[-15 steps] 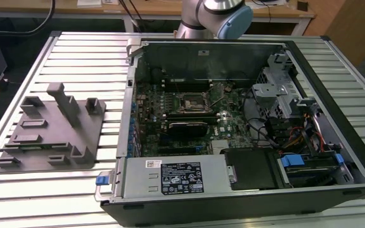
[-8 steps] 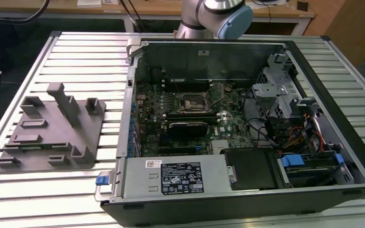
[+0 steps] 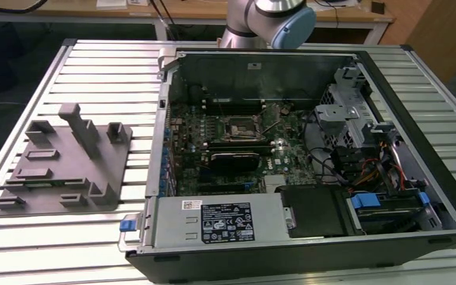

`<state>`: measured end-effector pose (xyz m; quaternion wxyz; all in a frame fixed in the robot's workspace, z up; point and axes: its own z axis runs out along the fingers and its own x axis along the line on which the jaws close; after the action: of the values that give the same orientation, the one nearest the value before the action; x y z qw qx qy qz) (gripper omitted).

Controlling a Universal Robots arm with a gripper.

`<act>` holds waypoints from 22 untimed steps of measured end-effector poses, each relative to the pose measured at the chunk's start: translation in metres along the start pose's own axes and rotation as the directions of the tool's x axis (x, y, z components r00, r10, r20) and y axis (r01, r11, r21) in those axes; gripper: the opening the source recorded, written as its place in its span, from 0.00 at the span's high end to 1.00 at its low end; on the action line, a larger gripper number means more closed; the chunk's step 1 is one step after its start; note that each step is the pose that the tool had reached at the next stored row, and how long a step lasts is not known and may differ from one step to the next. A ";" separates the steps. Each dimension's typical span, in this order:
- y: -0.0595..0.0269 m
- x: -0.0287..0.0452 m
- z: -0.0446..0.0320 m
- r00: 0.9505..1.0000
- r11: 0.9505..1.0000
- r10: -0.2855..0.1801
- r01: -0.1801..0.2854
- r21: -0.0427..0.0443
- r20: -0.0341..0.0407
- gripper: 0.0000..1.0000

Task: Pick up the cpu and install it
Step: 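Pick up the cpu and move it towards the insertion slot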

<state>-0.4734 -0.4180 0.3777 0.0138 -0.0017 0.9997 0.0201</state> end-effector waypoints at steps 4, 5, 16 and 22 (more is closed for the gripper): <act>0.0003 -0.0005 -0.0078 1.000 1.000 0.000 0.000 0.000 0.000 0.46; 0.0003 -0.0006 -0.0082 1.000 1.000 0.000 0.000 0.000 0.000 0.46; 0.0003 -0.0082 -0.0081 1.000 1.000 0.000 0.000 0.000 0.000 0.46; 0.0003 -0.0195 -0.0078 1.000 1.000 0.000 0.000 0.000 0.000 0.46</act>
<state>-0.4541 -0.4180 0.3860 0.0138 -0.0017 0.9997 0.0202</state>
